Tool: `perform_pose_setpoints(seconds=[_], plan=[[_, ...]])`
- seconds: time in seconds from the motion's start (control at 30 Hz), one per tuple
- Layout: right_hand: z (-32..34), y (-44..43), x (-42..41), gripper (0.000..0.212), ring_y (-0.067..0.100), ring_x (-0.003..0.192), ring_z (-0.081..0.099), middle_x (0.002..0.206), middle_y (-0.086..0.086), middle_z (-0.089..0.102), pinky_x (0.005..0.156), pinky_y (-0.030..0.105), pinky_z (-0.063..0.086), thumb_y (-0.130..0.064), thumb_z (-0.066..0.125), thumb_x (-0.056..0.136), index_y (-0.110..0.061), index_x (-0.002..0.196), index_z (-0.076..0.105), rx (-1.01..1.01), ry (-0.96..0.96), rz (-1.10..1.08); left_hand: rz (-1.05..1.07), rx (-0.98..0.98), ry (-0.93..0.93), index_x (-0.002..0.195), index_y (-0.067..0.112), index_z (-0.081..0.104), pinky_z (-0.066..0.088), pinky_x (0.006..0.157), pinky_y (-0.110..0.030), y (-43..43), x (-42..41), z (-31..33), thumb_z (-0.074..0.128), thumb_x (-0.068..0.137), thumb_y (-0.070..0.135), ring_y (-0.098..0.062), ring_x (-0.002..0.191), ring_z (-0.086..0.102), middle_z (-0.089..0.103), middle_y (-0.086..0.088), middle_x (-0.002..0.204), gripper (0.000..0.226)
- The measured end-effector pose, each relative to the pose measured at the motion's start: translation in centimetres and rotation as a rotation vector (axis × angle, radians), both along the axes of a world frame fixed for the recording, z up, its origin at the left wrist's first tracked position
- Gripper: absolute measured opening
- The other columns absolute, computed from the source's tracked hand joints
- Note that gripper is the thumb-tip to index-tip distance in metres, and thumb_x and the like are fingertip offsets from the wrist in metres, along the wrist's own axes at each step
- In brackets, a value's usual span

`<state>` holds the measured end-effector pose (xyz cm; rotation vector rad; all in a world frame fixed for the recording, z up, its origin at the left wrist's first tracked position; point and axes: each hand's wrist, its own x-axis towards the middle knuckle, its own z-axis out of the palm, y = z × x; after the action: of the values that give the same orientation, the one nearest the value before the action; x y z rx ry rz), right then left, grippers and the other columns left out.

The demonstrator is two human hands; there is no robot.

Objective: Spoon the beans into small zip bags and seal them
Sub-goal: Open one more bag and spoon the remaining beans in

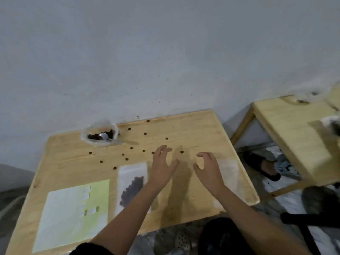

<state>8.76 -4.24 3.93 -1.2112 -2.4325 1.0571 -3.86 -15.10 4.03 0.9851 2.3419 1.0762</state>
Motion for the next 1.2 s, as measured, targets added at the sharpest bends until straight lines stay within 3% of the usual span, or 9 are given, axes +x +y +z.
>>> perform_pose_setpoints(seconds=[0.2,0.33,0.43,0.63,0.8,0.87,0.93,1.03,1.2], plan=[[-1.9,3.2,8.9,0.050,0.027,0.121,0.044,0.133,0.012,0.043,0.100,0.032,0.038,-0.019,0.066,0.083,-0.009,0.129,0.047,-0.080,-0.165,-0.304,-0.325,-0.197,-0.164,0.140,0.013,0.036,0.026,0.110,-0.026,4.8,7.0,-2.9,0.059,0.090,0.033,-0.016,0.135,0.028,0.029,-0.002,0.146,0.059],[-2.8,3.7,11.4,0.040,0.042,0.102,0.057,0.114,0.025,0.055,0.083,0.042,0.049,-0.013,0.062,0.080,0.006,0.115,0.056,-0.013,-0.169,-0.403,-0.383,-0.249,-0.155,0.146,0.010,0.025,0.017,0.113,-0.024,6.0,10.3,-4.8,0.058,0.090,0.026,-0.016,0.140,0.020,0.021,-0.003,0.153,0.067],[-3.3,3.6,11.6,0.051,0.036,0.117,0.046,0.125,0.020,0.049,0.095,0.038,0.038,-0.013,0.066,0.081,-0.001,0.127,0.048,-0.107,-0.194,-0.412,-0.394,-0.230,-0.148,0.146,0.010,0.026,0.017,0.114,-0.024,6.7,11.5,-5.6,0.059,0.088,0.023,-0.015,0.141,0.020,0.023,-0.003,0.153,0.068],[-4.2,3.8,11.1,0.048,0.029,0.111,0.049,0.125,0.013,0.046,0.090,0.032,0.039,-0.012,0.064,0.082,-0.009,0.127,0.047,-0.209,-0.079,-0.545,-0.322,-0.135,-0.178,0.135,0.006,0.042,0.020,0.107,-0.015,7.1,12.1,-6.6,0.062,0.087,0.013,-0.017,0.133,0.033,0.038,-0.007,0.142,0.053],[-3.9,4.1,11.0,0.038,0.021,0.093,0.051,0.117,0.009,0.045,0.077,0.025,0.037,-0.007,0.060,0.084,-0.010,0.121,0.050,-0.273,0.053,-0.627,-0.075,-0.049,-0.439,0.127,0.015,0.046,0.042,0.088,-0.021,7.8,12.0,-5.9,0.062,0.084,0.004,-0.014,0.109,0.050,0.043,-0.002,0.130,0.048],[-3.7,4.3,10.6,0.035,0.024,0.098,0.055,0.118,0.008,0.048,0.079,0.025,0.041,-0.005,0.061,0.085,-0.011,0.118,0.052,-0.270,0.118,-0.621,-0.014,-0.022,-0.529,0.129,0.017,0.042,0.045,0.076,-0.022,8.1,11.7,-5.5,0.062,0.084,0.006,-0.015,0.100,0.054,0.044,-0.002,0.129,0.050],[-3.0,4.8,10.0,0.032,0.019,0.095,0.056,0.117,0.003,0.052,0.073,0.014,0.042,-0.004,0.061,0.086,-0.011,0.116,0.055,-0.264,0.172,-0.578,0.008,0.013,-0.580,0.135,0.017,0.035,0.046,0.071,-0.023,8.5,10.7,-4.8,0.061,0.085,0.006,-0.016,0.095,0.056,0.045,-0.002,0.127,0.057],[-1.2,5.6,8.9,0.031,0.011,0.088,0.054,0.108,-0.007,0.055,0.066,0.005,0.042,-0.002,0.063,0.085,-0.015,0.113,0.057,-0.289,0.248,-0.428,0.058,0.071,-0.666,0.141,0.017,0.027,0.051,0.072,-0.027,8.8,8.4,-2.9,0.061,0.087,0.003,-0.018,0.091,0.057,0.043,-0.002,0.125,0.065],[2.0,6.9,5.9,0.031,0.004,0.090,0.056,0.103,-0.012,0.059,0.075,0.010,0.043,-0.001,0.067,0.081,-0.019,0.106,0.063,-0.308,0.271,-0.119,0.072,0.147,-0.585,0.122,0.014,0.050,0.049,0.072,-0.026,8.1,3.3,-0.1,0.063,0.089,0.012,-0.021,0.090,0.058,0.053,-0.005,0.117,0.036]])
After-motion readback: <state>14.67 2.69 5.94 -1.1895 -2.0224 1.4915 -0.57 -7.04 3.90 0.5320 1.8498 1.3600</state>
